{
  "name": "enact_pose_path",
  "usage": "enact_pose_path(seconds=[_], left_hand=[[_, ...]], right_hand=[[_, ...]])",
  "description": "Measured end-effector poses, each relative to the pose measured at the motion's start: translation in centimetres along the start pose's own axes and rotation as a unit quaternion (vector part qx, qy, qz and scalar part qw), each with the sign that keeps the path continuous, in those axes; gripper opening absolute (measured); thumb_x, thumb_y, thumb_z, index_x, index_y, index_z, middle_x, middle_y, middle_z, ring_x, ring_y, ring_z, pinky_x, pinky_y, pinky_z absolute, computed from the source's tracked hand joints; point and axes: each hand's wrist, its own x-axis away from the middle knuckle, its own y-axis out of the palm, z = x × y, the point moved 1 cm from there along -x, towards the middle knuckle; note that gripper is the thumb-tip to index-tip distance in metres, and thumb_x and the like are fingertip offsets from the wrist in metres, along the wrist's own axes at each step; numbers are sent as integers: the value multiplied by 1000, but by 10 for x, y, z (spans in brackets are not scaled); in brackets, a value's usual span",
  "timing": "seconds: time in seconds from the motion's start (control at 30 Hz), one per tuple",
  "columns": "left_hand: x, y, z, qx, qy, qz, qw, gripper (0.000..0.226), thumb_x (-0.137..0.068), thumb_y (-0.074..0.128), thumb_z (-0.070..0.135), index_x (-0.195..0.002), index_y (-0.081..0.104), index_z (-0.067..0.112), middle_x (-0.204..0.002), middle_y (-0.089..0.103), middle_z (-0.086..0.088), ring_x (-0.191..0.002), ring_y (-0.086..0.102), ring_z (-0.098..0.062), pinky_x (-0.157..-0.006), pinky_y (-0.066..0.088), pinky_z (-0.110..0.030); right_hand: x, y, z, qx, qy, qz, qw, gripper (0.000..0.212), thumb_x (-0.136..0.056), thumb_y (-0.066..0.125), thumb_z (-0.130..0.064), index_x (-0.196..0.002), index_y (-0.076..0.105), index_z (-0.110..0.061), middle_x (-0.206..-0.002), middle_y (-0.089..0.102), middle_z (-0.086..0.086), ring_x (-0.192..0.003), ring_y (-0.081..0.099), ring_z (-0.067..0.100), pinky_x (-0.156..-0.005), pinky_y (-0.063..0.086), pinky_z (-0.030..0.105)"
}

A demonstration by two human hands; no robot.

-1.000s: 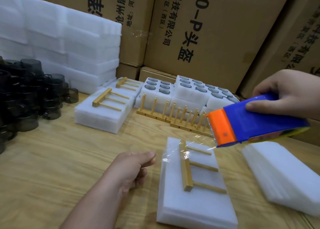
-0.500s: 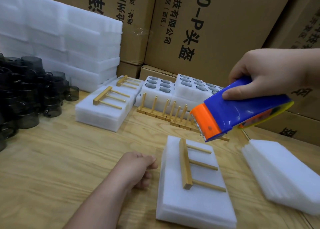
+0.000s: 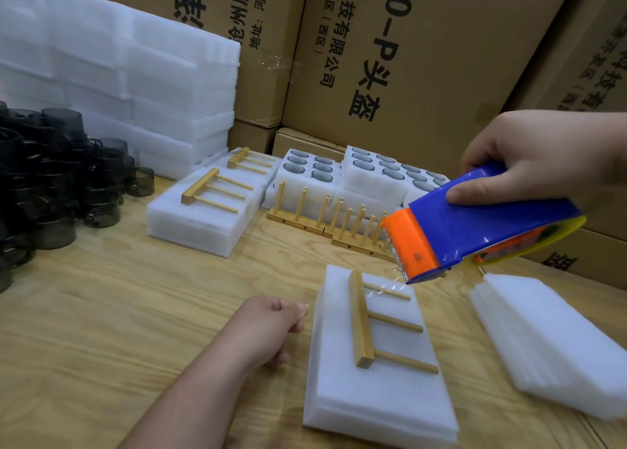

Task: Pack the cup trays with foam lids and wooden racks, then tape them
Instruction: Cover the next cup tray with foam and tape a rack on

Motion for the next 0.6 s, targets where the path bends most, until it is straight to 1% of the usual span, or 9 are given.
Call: enact_pose_path(seconds=[0.07,0.17,0.3,0.4,0.47,0.53,0.6], left_hand=[[2,1,1,-33,2,9,999,34,-93,69,37,-66,68,16,-49,53,4,-43,52,-15,-55,50,-30],[5,5,1,-63,1,24,998,34,-95,66,38,-71,68,14,-46,51,3,-41,50,-17,-56,47,-31],[8,12,0,-111,11,34,993,32,-96,62,37,-75,68,14,-45,52,1,-35,48,-17,-47,40,-21],[11,17,0,-146,29,48,988,28,-92,63,38,-78,71,16,-46,59,3,-36,53,-17,-42,37,-17],[13,20,1,-165,35,62,984,24,-88,63,42,-79,72,22,-50,65,5,-37,56,-15,-41,38,-16],[15,23,1,-194,45,82,977,24,-85,60,44,-76,71,25,-53,67,11,-38,57,-10,-43,39,-18],[15,26,-1,-217,56,105,969,24,-84,60,45,-74,69,25,-52,65,16,-43,56,-8,-48,42,-23]], right_hand=[[-2,1,-3,6,2,-11,1000,63,-60,52,-82,-78,72,-24,-66,73,-13,-58,70,6,-48,48,19],[-4,0,-6,12,-12,-14,1000,62,-60,51,-82,-74,70,-25,-64,72,-13,-56,69,6,-49,47,20],[-5,4,-7,27,-15,-24,999,63,-59,50,-83,-73,70,-25,-63,71,-13,-55,68,5,-48,47,20],[-6,7,-3,40,-13,-17,999,66,-56,48,-86,-71,70,-26,-64,71,-14,-56,67,5,-48,48,21],[-6,10,1,40,-11,-16,999,66,-55,47,-87,-70,71,-27,-63,70,-13,-56,67,6,-48,48,23],[-5,13,3,40,-11,-18,999,62,-55,46,-87,-71,71,-33,-63,70,-13,-56,66,6,-49,49,25],[-5,16,7,45,-11,-16,999,65,-56,46,-87,-71,71,-30,-64,70,-12,-56,66,6,-50,52,27]])
